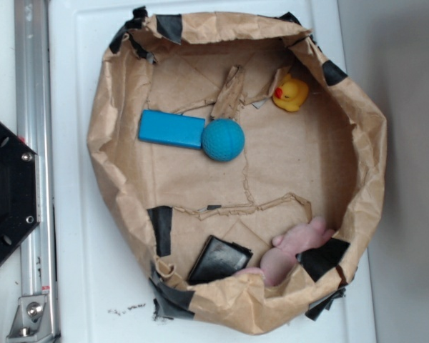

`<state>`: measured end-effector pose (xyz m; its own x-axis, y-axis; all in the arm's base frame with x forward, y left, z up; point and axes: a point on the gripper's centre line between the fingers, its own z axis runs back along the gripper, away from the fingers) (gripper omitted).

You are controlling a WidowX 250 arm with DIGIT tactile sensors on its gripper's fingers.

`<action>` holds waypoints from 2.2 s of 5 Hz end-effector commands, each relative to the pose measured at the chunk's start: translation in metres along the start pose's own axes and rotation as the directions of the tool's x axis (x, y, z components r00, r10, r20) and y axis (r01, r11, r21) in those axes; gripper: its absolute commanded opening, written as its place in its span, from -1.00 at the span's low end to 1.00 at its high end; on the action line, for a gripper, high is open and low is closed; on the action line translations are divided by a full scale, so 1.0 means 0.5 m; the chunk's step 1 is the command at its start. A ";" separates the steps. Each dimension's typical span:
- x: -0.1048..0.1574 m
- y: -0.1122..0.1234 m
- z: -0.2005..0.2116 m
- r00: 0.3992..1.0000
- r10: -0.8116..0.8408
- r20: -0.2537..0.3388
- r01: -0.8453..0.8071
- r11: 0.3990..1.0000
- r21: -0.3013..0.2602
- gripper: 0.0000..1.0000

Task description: Grab the blue block.

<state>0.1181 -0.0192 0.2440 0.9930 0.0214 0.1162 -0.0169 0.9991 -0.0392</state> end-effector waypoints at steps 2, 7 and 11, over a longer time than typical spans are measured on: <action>0.089 0.046 -0.109 0.991 -0.047 -0.125 0.047 0.999 -0.002 1.00; 0.134 0.104 -0.421 0.893 -0.374 -0.251 0.363 0.927 -0.092 1.00; 0.116 0.142 -0.491 0.904 -0.308 -0.297 0.312 0.949 -0.036 0.74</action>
<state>0.2050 0.0452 0.0094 0.9316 -0.3118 -0.1870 0.3094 0.9500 -0.0427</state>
